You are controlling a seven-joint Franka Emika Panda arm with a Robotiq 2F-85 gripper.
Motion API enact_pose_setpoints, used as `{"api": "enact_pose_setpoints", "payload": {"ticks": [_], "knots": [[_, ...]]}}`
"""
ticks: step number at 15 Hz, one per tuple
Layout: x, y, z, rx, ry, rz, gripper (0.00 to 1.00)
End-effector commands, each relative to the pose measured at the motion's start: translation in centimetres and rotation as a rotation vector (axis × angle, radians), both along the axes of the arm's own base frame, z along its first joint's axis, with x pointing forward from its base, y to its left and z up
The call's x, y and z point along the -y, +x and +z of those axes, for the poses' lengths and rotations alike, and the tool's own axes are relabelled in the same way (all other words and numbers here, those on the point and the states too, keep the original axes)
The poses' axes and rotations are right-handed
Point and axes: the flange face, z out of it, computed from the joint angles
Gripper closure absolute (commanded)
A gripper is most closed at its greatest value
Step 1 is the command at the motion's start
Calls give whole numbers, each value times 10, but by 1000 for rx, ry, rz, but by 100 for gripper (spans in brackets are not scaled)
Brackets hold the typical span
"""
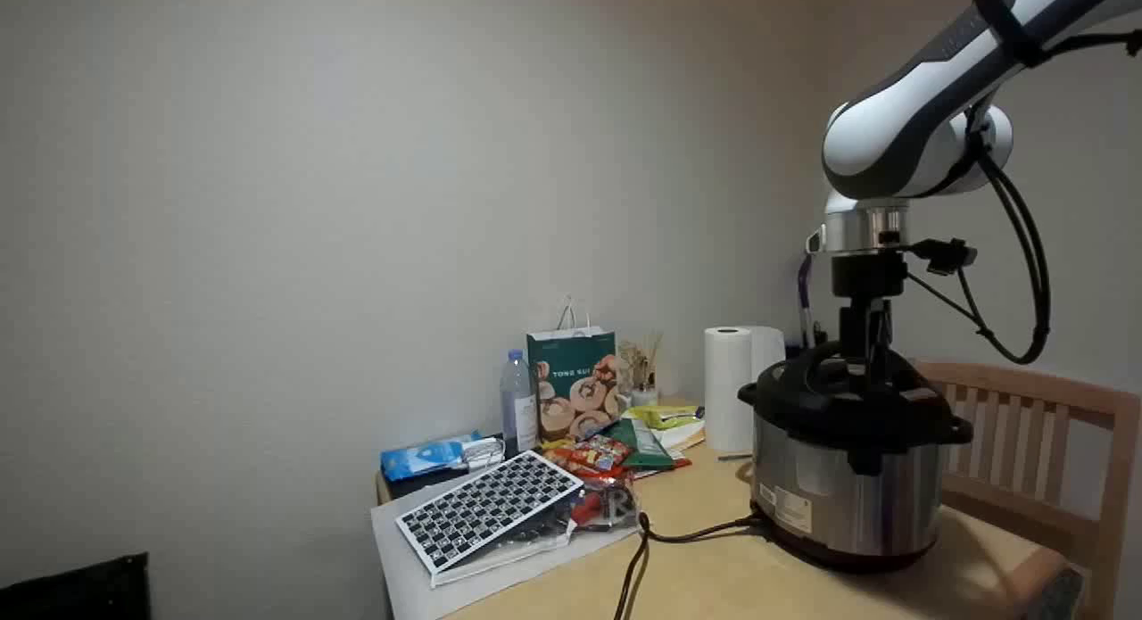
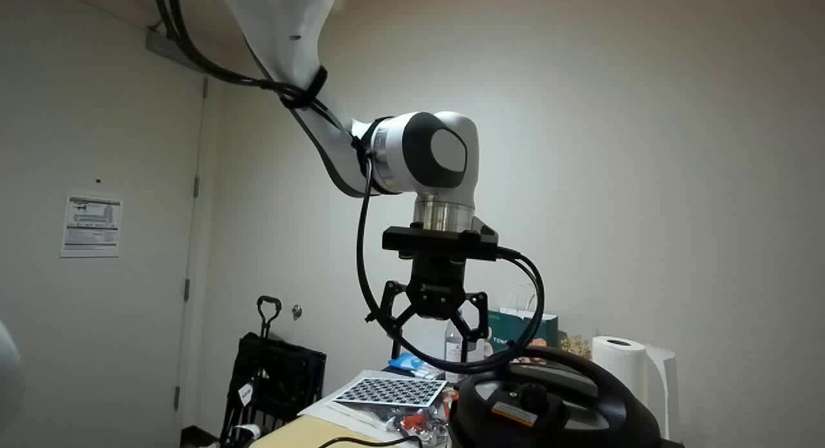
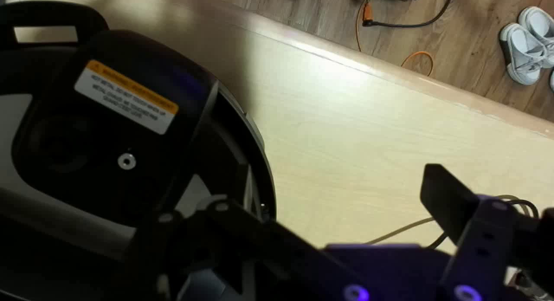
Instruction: Move the cable of the cooker closer to the cooker
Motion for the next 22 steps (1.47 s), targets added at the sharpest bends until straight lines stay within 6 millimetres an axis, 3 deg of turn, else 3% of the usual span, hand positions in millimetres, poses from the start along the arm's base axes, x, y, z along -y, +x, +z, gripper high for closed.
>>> {"api": "enact_pose_setpoints", "payload": {"ticks": [1,5,7,9,14,16,17,19,22], "knots": [[0,0,0,-1,0,0,0],[0,0,0,-1,0,0,0],[-22,7,-13,-26,-19,29,0],[-55,13,-29,-59,-46,77,0],[-179,23,-82,-173,-80,280,0],[-213,23,-96,-199,-105,346,0],[-198,20,-85,-194,-70,310,0],[-221,19,-96,-214,-86,350,0],[-218,22,-97,-214,-90,345,0]]}}
